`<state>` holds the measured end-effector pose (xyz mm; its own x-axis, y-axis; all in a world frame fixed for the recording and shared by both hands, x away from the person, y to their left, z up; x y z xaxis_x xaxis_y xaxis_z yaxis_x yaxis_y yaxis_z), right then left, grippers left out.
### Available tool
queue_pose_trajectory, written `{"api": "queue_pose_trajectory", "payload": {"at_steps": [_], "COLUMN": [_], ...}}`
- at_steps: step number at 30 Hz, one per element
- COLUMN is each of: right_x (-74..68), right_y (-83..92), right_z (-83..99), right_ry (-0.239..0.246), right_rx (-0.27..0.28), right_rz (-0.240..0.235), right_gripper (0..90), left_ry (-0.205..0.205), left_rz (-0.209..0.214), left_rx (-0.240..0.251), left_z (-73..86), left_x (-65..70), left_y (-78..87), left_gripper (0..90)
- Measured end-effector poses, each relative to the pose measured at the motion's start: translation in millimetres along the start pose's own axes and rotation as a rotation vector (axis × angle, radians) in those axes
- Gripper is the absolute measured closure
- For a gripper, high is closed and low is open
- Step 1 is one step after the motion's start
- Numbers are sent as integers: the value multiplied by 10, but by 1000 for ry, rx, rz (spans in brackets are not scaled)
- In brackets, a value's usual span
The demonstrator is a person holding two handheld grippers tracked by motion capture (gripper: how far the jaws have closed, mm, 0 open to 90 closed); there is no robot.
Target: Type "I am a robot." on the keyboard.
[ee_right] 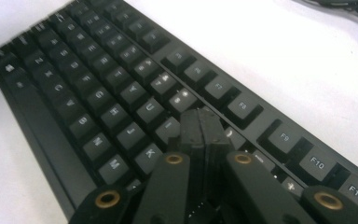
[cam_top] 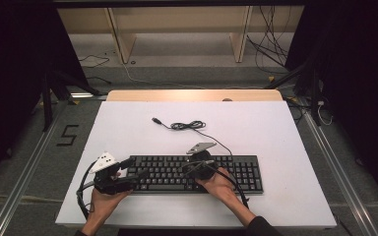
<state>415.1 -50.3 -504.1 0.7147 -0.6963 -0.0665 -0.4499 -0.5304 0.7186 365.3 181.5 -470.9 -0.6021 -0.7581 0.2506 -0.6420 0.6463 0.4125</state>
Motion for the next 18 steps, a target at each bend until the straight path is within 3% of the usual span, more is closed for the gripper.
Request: {"api": "queue_pose_trajectory", "payload": {"at_steps": [10, 14, 18], "right_x": [-19, -5, -13], "right_y": [-49, -23, 53], "right_z": [29, 20, -32], "right_ry": [30, 4, -11], "right_rx": [-8, 3, 63], "right_rz": [46, 25, -2], "right_gripper": [900, 900, 872], "left_ry": [-1, 1, 0], "left_rz": [-3, -5, -6], "left_rx": [-2, -2, -6], "left_z": [2, 2, 6], "left_x": [-1, -10, -14], "left_y": [-1, 2, -6], "left_gripper": [254, 254, 254]}}
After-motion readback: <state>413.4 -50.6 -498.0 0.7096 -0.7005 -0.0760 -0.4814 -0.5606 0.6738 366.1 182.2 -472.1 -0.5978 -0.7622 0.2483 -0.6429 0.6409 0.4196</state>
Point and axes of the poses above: each handheld gripper's, and its own axes: y roughly backward along the jaws, z roughly out of its underside, x roughly to its right, the point moved 5 cm from there along -y, roughly forward along the jaws, and after that the axes turned 2 degrees about z, right-handed, at the moved point
